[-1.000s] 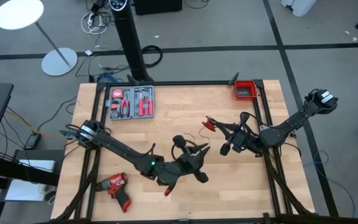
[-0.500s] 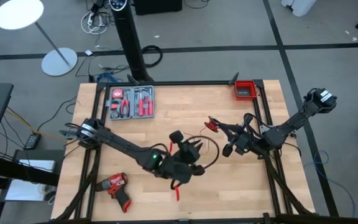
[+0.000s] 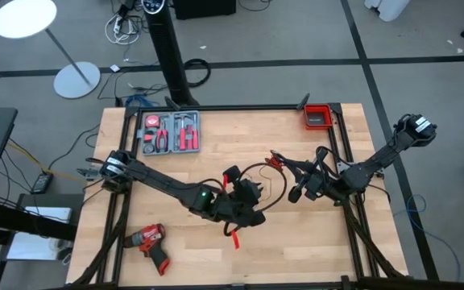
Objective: Coil cords
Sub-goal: Coil the red wire on the black spool
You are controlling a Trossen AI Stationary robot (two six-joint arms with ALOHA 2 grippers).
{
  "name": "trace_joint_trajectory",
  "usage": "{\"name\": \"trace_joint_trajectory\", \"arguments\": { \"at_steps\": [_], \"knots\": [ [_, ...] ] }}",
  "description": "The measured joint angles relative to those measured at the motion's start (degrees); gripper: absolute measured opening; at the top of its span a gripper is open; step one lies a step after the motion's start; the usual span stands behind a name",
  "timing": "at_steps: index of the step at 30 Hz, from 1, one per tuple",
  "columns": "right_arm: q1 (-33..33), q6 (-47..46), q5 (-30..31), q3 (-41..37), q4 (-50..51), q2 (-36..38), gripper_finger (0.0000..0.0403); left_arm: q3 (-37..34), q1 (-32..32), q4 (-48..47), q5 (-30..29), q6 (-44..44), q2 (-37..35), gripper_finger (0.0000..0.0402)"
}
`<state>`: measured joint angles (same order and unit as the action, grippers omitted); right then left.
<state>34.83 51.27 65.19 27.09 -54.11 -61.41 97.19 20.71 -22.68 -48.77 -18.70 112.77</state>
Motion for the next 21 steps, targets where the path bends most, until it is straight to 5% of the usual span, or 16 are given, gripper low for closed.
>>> {"name": "trace_joint_trajectory", "arguments": {
  "at_steps": [4,9,17,21],
  "knots": [
    [0.0,0.0,0.0,0.0,0.0,0.0,0.0,-3.2,0.9,5.6,5.5,-1.9,0.0,0.0062],
    [0.0,0.0,0.0,0.0,0.1,0.0,0.0,-13.4,5.6,27.1,10.8,0.0,0.0,0.0062],
    [0.0,-0.1,-0.7,0.0,0.1,0.0,0.0,-27.9,7.4,53.3,-5.0,1.6,0.0,0.0062],
    [0.0,-0.1,-0.9,0.0,0.1,0.0,0.0,-30.0,5.4,63.9,-5.7,6.8,0.1,0.0062]
  ]
}}
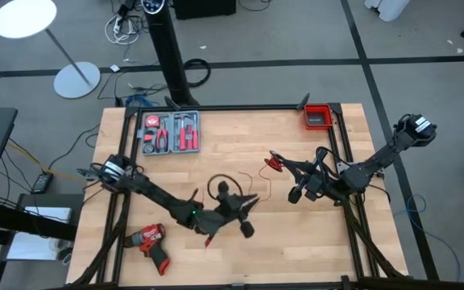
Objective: Coil cords
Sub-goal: Coil the red wire on the black spool
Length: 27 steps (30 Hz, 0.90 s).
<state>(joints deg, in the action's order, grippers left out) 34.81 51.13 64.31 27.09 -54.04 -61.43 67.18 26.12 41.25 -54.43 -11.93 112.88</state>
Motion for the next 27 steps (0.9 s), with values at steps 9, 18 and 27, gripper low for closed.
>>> {"name": "trace_joint_trajectory", "arguments": {
  "at_steps": [9,18,27],
  "knots": [
    [0.0,-0.4,-1.0,0.0,0.1,0.0,0.0,0.1,-4.3,5.5,10.1,0.6,-0.1,0.0096],
    [-0.1,-0.5,-1.9,0.0,0.1,-0.1,0.0,0.1,-7.1,3.9,12.0,-0.9,-0.1,0.0178],
    [-0.3,-1.4,-3.6,0.0,1.4,-0.1,0.0,0.1,-7.4,3.9,12.1,15.8,0.0,0.0182]
  ]
}}
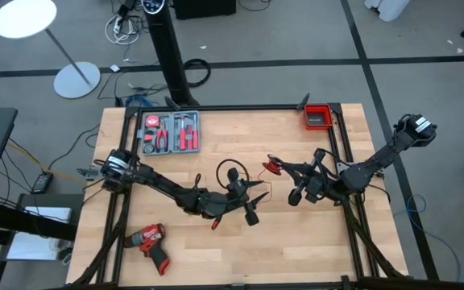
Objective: Coil cords
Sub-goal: Coil the red wire on the black spool
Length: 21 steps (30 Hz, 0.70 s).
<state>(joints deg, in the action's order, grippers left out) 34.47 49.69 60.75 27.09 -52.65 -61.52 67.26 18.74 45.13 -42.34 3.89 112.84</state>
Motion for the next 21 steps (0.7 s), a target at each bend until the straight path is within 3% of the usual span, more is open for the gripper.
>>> {"name": "trace_joint_trajectory", "arguments": {
  "at_steps": [21],
  "knots": [
    [-0.1,-0.7,-0.5,0.0,0.2,0.0,0.0,0.0,-1.2,6.4,-0.2,-3.4,0.0,0.0175]
  ]
}}
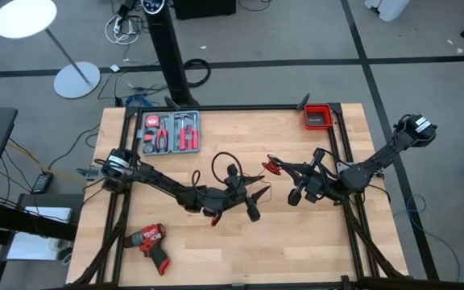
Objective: Coil cords
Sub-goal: Coil the red wire on the black spool
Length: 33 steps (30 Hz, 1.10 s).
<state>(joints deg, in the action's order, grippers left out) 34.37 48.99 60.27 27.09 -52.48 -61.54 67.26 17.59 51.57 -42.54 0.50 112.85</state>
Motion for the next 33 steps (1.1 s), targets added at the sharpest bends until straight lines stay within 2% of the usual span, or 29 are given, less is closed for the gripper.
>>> {"name": "trace_joint_trajectory", "arguments": {
  "at_steps": [16,23,30,33],
  "knots": [
    [0.0,0.0,-0.1,0.0,0.1,0.0,0.0001,0.0,-0.4,3.1,-0.2,-0.7,0.0,0.0085],
    [0.0,0.0,-0.1,0.0,0.1,0.0,0.0001,0.0,-0.2,2.7,-0.1,-0.4,0.0,0.0009],
    [-0.1,0.0,-0.2,0.0,1.4,-0.6,0.0001,1.9,-0.1,0.7,-0.7,-1.0,0.0,0.0002],
    [-0.7,0.0,0.0,0.0,1.8,-1.5,0.0001,7.3,0.1,-8.7,-0.8,-1.3,0.0,0.0001]
  ]
}}
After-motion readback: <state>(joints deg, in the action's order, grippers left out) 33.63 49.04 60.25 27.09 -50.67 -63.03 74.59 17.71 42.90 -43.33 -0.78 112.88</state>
